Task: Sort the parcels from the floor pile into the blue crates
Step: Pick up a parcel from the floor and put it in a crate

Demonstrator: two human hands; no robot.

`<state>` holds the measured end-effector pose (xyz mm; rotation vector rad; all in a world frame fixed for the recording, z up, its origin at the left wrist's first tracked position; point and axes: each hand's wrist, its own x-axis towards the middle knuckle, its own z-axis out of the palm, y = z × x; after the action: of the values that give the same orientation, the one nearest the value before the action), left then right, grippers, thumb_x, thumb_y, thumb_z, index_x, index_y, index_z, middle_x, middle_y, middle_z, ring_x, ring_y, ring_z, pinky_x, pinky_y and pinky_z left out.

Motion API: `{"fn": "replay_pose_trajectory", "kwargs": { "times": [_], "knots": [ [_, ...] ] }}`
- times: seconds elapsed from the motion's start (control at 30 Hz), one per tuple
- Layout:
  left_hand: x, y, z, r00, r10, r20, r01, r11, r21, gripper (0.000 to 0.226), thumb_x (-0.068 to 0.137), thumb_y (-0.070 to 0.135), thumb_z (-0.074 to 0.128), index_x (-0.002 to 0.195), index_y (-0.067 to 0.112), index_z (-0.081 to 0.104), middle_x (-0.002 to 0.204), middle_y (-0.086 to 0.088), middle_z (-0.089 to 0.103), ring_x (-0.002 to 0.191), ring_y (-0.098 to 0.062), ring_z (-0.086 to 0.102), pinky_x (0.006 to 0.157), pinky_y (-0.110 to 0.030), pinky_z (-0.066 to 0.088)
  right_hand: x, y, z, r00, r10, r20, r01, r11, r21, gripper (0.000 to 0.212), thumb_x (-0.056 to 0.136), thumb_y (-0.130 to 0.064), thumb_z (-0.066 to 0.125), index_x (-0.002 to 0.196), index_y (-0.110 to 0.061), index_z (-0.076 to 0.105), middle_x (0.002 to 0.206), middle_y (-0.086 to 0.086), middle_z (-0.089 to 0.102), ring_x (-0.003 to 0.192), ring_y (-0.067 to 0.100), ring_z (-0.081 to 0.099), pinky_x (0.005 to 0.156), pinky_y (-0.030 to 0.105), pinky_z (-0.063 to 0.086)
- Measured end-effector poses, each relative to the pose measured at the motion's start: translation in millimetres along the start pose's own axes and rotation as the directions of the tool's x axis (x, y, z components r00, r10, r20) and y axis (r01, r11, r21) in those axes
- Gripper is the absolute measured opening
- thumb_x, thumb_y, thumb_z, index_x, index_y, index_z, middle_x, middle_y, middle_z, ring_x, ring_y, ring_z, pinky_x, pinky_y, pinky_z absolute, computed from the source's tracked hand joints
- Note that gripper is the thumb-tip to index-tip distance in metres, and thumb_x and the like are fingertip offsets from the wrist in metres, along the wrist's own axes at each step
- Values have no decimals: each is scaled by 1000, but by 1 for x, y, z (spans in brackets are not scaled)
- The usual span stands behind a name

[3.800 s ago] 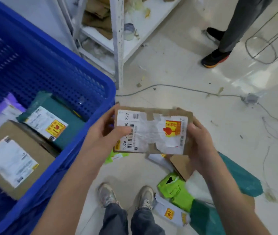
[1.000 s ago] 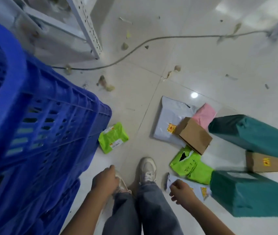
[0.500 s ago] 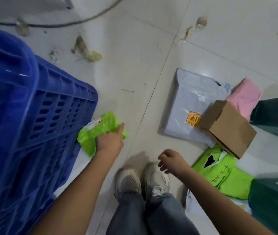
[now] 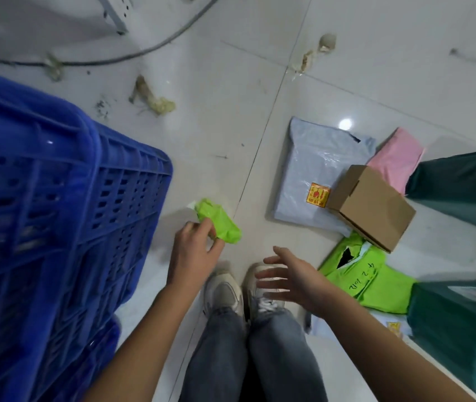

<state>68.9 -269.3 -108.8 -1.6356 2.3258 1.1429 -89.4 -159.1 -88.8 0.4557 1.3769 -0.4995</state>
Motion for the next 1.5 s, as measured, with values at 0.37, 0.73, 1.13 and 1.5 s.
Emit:
{"fn": "replay_pose_trajectory", "kwargs": {
  "times": [0.37, 0.73, 1.13, 1.5],
  "knots": [
    [-96, 156, -99, 956, 232, -180, -273, 929, -250, 11, 70, 25, 57, 79, 26, 51, 72, 0, 63, 76, -13, 50, 65, -30, 43, -176, -70, 21, 896, -440, 61, 338, 764, 549, 29, 91, -11, 50, 119, -6, 59, 102, 13, 71, 81, 23, 71, 71, 35, 59],
    [-103, 240, -266, 994, -107, 37, 81, 448, -891, 51, 59, 37, 74, 105, 28, 52, 99, 11, 67, 81, 6, 67, 65, -11, 52, -354, -99, 43, 662, -697, 274, 703, 705, 96, 34, 71, -8, 66, 102, -20, 62, 97, 3, 75, 86, 19, 72, 68, 29, 59],
    [-172, 240, -344, 914, -311, -262, -119, 411, -904, 40, 63, 29, 80, 95, 32, 56, 90, 15, 71, 78, -2, 70, 59, -14, 53, -423, -89, 115, 594, -704, 390, 804, 505, -313, 21, 71, -25, 71, 92, -30, 70, 92, -1, 76, 80, 17, 74, 60, 20, 56],
    [-187, 137, -473, 657, -532, -534, -164, 590, -790, 37, 78, 24, 73, 103, 32, 46, 80, 17, 59, 65, 14, 59, 56, -4, 45, -447, -100, 295, 453, -690, 564, 865, 188, -465, 14, 80, -28, 65, 92, -21, 67, 87, -3, 73, 78, 9, 66, 68, 28, 52]
  ]
}}
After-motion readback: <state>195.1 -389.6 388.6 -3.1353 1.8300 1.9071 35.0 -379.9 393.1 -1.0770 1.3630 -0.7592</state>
